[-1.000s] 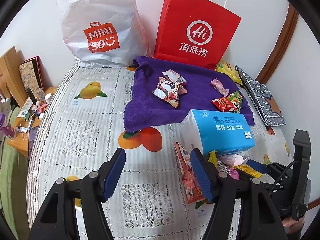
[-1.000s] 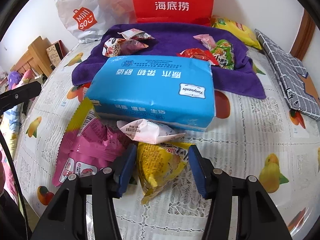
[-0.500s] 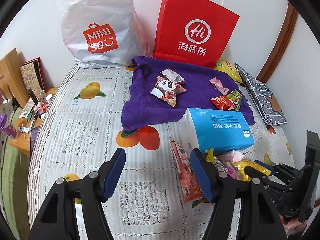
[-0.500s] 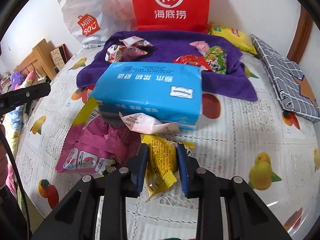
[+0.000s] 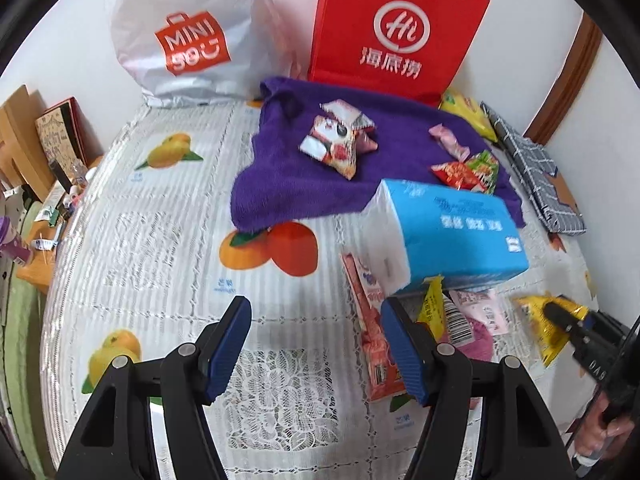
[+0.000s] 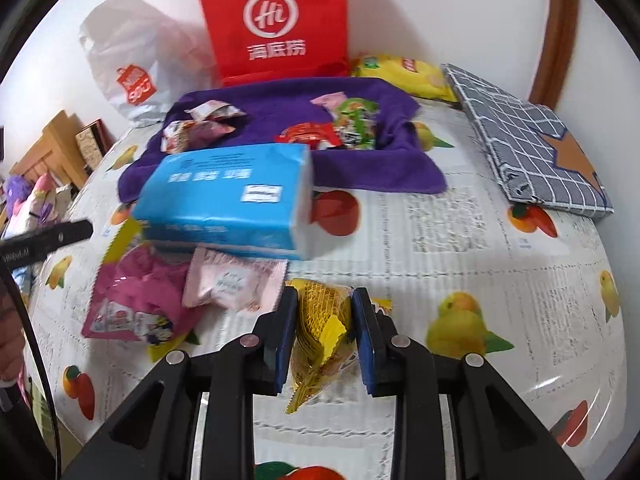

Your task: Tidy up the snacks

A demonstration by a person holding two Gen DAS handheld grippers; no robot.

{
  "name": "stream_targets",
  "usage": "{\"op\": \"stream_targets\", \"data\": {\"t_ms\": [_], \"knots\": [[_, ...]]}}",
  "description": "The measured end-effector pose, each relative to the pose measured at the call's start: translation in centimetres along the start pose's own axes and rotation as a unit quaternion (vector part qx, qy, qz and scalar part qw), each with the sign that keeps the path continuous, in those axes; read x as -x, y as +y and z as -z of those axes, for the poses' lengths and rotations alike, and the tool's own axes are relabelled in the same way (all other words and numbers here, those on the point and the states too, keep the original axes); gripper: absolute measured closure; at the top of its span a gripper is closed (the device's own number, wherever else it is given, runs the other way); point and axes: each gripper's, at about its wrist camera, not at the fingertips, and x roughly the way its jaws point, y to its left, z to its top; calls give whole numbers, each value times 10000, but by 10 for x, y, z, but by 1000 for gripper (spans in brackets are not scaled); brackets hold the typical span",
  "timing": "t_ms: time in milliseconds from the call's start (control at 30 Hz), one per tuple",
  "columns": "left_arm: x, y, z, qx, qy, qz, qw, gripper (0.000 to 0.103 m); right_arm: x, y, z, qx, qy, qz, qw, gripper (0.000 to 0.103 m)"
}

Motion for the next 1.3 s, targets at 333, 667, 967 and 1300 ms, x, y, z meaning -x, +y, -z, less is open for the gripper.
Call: {"op": "stream_targets", "data": {"t_ms": [333, 667, 967, 1300], "knots": [[-35, -10, -2, -164, 338, 41, 9993, 38, -9, -11, -12, -78, -71, 21, 9999, 75], [-53, -13, -7, -136, 410, 188, 9989, 39, -22, -8, -18, -35, 28, 51, 10000, 75], [-53, -2, -3, -126, 415, 173, 9989, 47, -23, -8, -19, -38, 38, 81, 10000, 75], [-48, 9, 0, 3, 494, 90, 9987, 47, -21, -4, -16, -14, 14, 21, 10000, 75]]}}
